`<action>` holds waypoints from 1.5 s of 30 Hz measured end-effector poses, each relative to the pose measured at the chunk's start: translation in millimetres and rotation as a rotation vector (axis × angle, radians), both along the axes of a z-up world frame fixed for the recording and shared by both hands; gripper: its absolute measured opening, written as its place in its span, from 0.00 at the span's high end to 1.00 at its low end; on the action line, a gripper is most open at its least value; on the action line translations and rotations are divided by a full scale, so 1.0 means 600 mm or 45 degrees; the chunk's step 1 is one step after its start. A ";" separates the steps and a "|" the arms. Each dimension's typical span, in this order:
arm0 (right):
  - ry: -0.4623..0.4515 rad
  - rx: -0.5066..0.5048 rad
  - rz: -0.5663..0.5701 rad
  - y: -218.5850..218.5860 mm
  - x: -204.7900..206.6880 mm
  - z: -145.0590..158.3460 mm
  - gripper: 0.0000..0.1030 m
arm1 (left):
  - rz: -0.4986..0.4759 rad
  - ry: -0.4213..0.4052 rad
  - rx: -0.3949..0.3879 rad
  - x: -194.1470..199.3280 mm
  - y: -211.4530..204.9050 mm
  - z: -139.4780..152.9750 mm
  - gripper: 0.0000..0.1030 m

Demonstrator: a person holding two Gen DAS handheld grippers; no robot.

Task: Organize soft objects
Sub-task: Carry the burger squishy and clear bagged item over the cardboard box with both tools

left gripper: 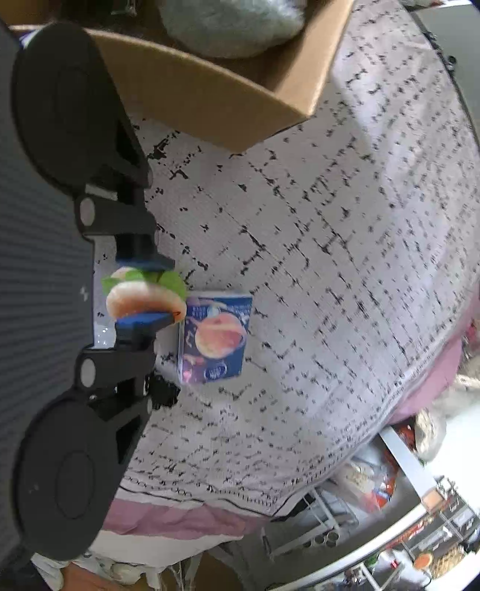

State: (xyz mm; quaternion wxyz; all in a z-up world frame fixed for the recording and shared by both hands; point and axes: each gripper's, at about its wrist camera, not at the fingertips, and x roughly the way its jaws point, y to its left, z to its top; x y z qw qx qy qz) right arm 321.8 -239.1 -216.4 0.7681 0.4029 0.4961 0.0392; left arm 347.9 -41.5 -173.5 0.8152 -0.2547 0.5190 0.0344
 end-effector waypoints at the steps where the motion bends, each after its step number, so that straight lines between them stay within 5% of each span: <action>1: -0.004 0.002 -0.002 -0.001 -0.001 0.002 0.59 | -0.002 -0.011 0.004 -0.003 0.000 0.006 0.82; 25: -0.241 -0.087 0.191 0.075 -0.049 0.103 0.59 | 0.032 -0.248 0.133 -0.124 0.109 0.168 0.85; 45: -0.453 -0.314 0.493 0.225 -0.108 0.178 0.59 | 0.106 -0.220 0.099 -0.209 0.240 0.156 0.84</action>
